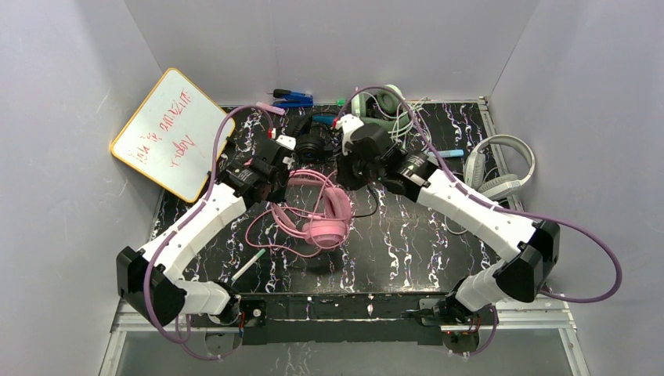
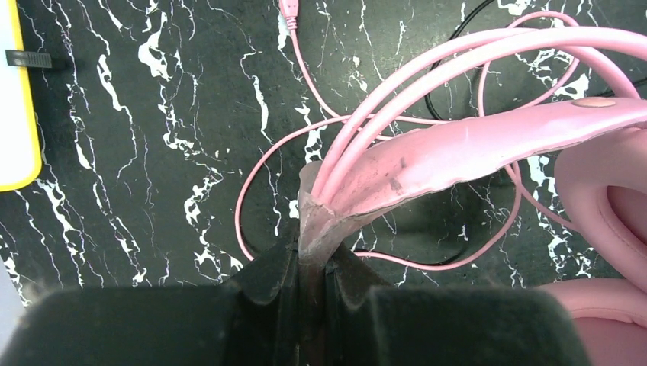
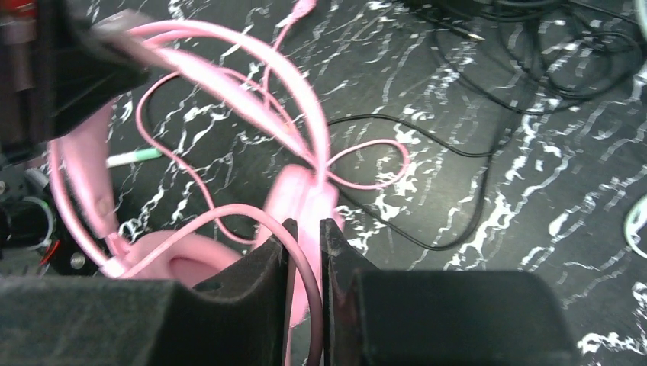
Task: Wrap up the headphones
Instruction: Untie the headphones cable from the headphones.
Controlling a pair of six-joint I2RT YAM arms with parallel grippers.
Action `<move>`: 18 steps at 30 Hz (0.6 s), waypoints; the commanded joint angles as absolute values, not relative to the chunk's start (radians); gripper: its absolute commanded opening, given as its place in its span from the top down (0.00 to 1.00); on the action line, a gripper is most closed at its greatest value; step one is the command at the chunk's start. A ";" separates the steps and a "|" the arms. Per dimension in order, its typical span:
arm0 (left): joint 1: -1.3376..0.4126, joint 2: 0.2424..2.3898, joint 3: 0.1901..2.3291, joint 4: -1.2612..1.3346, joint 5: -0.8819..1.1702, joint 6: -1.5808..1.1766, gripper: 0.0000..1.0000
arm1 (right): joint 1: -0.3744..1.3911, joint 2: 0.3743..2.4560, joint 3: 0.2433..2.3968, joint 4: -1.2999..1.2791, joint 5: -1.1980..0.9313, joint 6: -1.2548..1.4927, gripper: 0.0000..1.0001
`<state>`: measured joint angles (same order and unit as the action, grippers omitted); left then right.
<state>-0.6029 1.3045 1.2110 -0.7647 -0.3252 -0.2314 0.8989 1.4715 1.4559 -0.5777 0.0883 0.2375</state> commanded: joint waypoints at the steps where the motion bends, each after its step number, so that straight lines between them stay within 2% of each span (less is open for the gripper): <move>1: -0.606 1.211 1.207 -0.748 -0.245 -0.232 1.00 | 0.811 1.407 1.420 -0.573 0.136 0.219 0.76; 7: -0.606 1.149 1.176 -0.718 0.081 -0.148 1.00 | 0.706 1.414 1.397 -0.560 0.033 0.209 0.75; 18: -0.606 1.036 1.176 -0.628 0.478 -0.174 1.00 | 0.549 1.452 1.314 -0.515 -0.176 0.281 0.76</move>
<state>-0.6029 1.1015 1.1687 -0.7136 0.1989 -0.1322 0.5816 1.4322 1.3491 -0.5655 -0.0868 0.2497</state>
